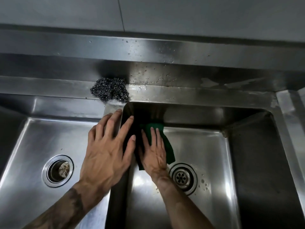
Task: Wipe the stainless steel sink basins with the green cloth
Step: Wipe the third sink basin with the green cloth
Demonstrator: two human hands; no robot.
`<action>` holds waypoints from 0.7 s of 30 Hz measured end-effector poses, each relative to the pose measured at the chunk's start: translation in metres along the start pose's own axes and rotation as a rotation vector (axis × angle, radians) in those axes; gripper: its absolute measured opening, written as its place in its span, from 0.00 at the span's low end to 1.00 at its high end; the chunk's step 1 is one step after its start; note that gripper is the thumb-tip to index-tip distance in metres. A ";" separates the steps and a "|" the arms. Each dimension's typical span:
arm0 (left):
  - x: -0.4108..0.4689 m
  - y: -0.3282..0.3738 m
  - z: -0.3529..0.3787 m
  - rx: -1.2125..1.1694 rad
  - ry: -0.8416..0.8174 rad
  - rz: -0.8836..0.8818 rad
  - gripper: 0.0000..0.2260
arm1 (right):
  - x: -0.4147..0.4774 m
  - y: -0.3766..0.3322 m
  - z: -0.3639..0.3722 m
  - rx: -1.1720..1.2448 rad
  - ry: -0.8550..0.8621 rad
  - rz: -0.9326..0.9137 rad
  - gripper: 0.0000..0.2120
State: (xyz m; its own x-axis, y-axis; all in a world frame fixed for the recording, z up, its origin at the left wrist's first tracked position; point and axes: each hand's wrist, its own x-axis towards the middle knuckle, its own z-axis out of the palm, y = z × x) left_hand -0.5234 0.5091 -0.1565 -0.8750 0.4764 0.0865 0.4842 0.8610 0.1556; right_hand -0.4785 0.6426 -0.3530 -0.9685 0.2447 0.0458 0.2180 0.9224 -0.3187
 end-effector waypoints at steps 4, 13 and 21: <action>0.001 0.001 -0.002 0.006 -0.011 0.004 0.25 | -0.007 0.082 -0.022 -0.082 0.026 0.068 0.27; 0.002 0.004 -0.005 -0.007 -0.017 0.007 0.25 | -0.065 0.217 -0.083 -0.129 0.052 0.326 0.27; 0.001 0.005 -0.006 -0.008 -0.024 0.008 0.25 | -0.157 0.165 -0.072 0.041 -0.039 0.332 0.25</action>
State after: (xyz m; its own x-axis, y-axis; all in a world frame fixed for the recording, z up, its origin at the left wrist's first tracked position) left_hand -0.5220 0.5131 -0.1500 -0.8709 0.4872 0.0644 0.4909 0.8558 0.1633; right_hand -0.2821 0.7780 -0.3442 -0.8495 0.5175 -0.1027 0.5181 0.7812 -0.3483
